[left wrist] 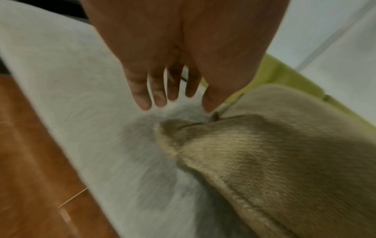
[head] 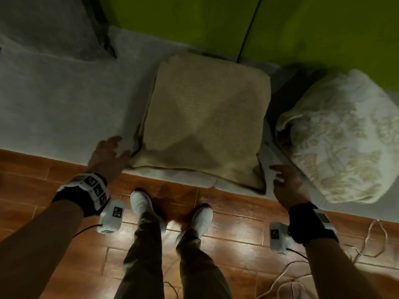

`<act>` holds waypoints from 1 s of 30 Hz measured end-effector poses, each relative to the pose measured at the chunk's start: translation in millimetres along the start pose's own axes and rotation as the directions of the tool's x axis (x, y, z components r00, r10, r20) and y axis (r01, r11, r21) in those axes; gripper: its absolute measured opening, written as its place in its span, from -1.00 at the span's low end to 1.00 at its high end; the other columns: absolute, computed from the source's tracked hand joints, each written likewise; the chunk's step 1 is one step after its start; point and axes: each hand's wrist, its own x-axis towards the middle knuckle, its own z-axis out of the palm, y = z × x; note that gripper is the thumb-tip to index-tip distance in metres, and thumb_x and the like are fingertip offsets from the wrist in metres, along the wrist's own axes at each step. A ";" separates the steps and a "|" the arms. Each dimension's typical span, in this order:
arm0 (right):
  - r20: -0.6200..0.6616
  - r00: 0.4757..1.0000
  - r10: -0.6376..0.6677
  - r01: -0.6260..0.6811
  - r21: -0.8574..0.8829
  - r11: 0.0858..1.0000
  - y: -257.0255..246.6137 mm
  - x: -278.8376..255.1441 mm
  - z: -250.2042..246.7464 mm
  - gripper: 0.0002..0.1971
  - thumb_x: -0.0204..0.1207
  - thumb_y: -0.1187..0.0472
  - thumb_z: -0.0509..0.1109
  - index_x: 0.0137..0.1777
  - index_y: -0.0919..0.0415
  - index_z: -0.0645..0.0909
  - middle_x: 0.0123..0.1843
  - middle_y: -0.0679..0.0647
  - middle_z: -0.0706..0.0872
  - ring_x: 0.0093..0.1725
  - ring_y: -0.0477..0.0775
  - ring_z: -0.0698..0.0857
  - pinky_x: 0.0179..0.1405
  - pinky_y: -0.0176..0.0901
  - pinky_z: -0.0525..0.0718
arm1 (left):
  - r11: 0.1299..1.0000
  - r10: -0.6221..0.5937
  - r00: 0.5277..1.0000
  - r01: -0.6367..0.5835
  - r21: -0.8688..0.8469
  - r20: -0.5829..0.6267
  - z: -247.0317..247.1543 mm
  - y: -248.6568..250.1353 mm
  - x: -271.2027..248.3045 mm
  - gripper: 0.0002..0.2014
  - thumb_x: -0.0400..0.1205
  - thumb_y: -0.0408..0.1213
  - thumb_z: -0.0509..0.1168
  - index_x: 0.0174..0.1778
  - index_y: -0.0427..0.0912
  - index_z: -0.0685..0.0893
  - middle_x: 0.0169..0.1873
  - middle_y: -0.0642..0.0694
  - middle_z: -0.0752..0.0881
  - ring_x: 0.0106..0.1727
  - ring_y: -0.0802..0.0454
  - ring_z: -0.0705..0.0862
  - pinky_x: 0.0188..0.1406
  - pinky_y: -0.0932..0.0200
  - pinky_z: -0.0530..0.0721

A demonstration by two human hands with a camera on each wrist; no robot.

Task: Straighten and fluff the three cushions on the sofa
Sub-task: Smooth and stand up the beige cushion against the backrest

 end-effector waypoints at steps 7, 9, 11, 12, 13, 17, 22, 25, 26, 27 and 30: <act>-0.115 0.895 -0.431 0.396 -0.237 0.887 -132.4 26.6 4.6 -0.30 0.69 -0.38 0.02 0.79 -0.22 0.01 0.84 -0.03 -0.07 0.81 0.20 -0.11 0.73 0.29 -0.13 | 0.819 0.539 0.842 -0.528 0.225 0.015 24.6 125.3 -8.9 -0.16 0.61 0.42 0.03 0.73 0.29 -0.19 0.75 -0.09 -0.29 0.74 -0.29 -0.22 0.65 -0.39 -0.08; 0.015 0.894 -0.447 0.423 -0.352 0.835 -145.8 40.6 37.6 -0.23 0.65 -0.47 -0.05 0.78 -0.29 -0.19 0.81 -0.10 -0.29 0.80 0.21 -0.29 0.71 0.42 -0.28 | 0.755 0.544 0.828 -0.553 0.352 0.134 52.1 131.0 -3.2 -0.15 0.54 0.54 -0.08 0.66 0.42 -0.34 0.72 0.00 -0.41 0.73 -0.28 -0.34 0.62 -0.52 -0.06; 0.100 0.919 -0.381 0.386 -0.428 0.817 -138.1 54.1 66.9 -0.19 0.62 -0.52 -0.09 0.76 -0.32 -0.33 0.80 -0.10 -0.42 0.78 0.22 -0.39 0.68 0.54 -0.28 | 0.771 0.452 0.876 -0.479 0.419 0.169 72.8 119.8 6.4 -0.14 0.50 0.59 -0.13 0.62 0.46 -0.41 0.69 0.07 -0.48 0.71 -0.30 -0.39 0.58 -0.57 -0.05; 0.130 0.925 -0.357 0.377 -0.431 0.820 -130.4 59.9 76.3 -0.18 0.62 -0.52 -0.09 0.75 -0.33 -0.36 0.78 -0.10 -0.47 0.77 0.22 -0.42 0.66 0.56 -0.29 | 0.770 0.430 0.887 -0.457 0.445 0.167 78.7 113.1 9.4 -0.13 0.48 0.60 -0.15 0.61 0.45 -0.42 0.68 0.08 -0.50 0.71 -0.30 -0.40 0.58 -0.57 -0.05; 0.145 0.925 -0.352 0.379 -0.430 0.819 -123.3 66.4 82.1 -0.18 0.61 -0.53 -0.08 0.73 -0.33 -0.39 0.76 -0.11 -0.51 0.76 0.23 -0.44 0.64 0.58 -0.30 | 0.763 0.425 0.891 -0.448 0.467 0.161 82.7 106.8 13.9 -0.11 0.47 0.62 -0.15 0.62 0.45 -0.42 0.67 0.10 -0.52 0.71 -0.29 -0.40 0.58 -0.57 -0.05; 0.155 0.906 -0.393 0.420 -0.437 0.795 -107.8 79.4 86.8 -0.17 0.59 -0.54 -0.11 0.69 -0.34 -0.47 0.75 -0.16 -0.52 0.71 0.14 -0.49 0.63 0.62 -0.28 | 0.746 0.388 0.898 -0.438 0.501 0.208 88.2 97.9 27.9 -0.09 0.44 0.65 -0.15 0.60 0.47 -0.43 0.62 0.17 -0.59 0.70 -0.18 -0.45 0.59 -0.56 -0.10; 0.167 0.905 -0.392 0.425 -0.405 0.809 -105.1 85.2 90.9 -0.16 0.61 -0.53 -0.07 0.71 -0.32 -0.45 0.79 -0.11 -0.47 0.70 0.14 -0.51 0.62 0.63 -0.28 | 0.739 0.369 0.895 -0.447 0.505 0.252 88.4 99.8 33.9 -0.09 0.43 0.66 -0.16 0.60 0.47 -0.44 0.60 0.19 -0.61 0.70 -0.16 -0.47 0.61 -0.52 -0.14; 0.174 0.906 -0.386 0.423 -0.426 0.800 -95.4 67.9 88.5 -0.07 0.52 -0.62 -0.05 0.70 -0.32 -0.47 0.72 -0.15 -0.57 0.71 0.13 -0.51 0.60 0.66 -0.31 | 0.729 0.408 0.881 -0.471 0.497 0.238 89.8 89.8 25.0 -0.04 0.40 0.66 -0.11 0.62 0.44 -0.42 0.61 0.16 -0.60 0.69 -0.18 -0.46 0.60 -0.54 -0.11; 0.185 0.907 -0.378 0.420 -0.442 0.793 -91.1 61.5 86.7 -0.02 0.46 -0.66 -0.05 0.69 -0.33 -0.47 0.71 -0.16 -0.59 0.72 0.12 -0.51 0.58 0.68 -0.33 | 0.717 0.429 0.874 -0.483 0.503 0.228 90.1 85.4 20.4 -0.01 0.38 0.66 -0.09 0.63 0.42 -0.42 0.61 0.15 -0.60 0.69 -0.19 -0.45 0.59 -0.56 -0.08; 0.197 0.908 -0.369 0.418 -0.455 0.786 -86.8 56.0 84.5 0.04 0.40 -0.71 -0.03 0.69 -0.32 -0.48 0.71 -0.16 -0.60 0.72 0.12 -0.52 0.56 0.70 -0.36 | 0.705 0.450 0.866 -0.495 0.509 0.219 89.9 81.4 15.8 0.02 0.37 0.66 -0.07 0.63 0.40 -0.43 0.62 0.12 -0.59 0.69 -0.20 -0.44 0.58 -0.57 -0.05; 0.257 0.907 -0.334 0.419 -0.469 0.777 -73.5 46.9 72.4 0.25 0.20 -0.78 0.13 0.67 -0.33 -0.55 0.68 -0.16 -0.67 0.69 0.12 -0.59 0.52 0.75 -0.38 | 0.706 0.469 0.859 -0.503 0.499 0.203 85.1 70.7 6.7 0.14 0.30 0.67 0.04 0.63 0.34 -0.46 0.63 0.05 -0.56 0.71 -0.27 -0.37 0.58 -0.57 0.04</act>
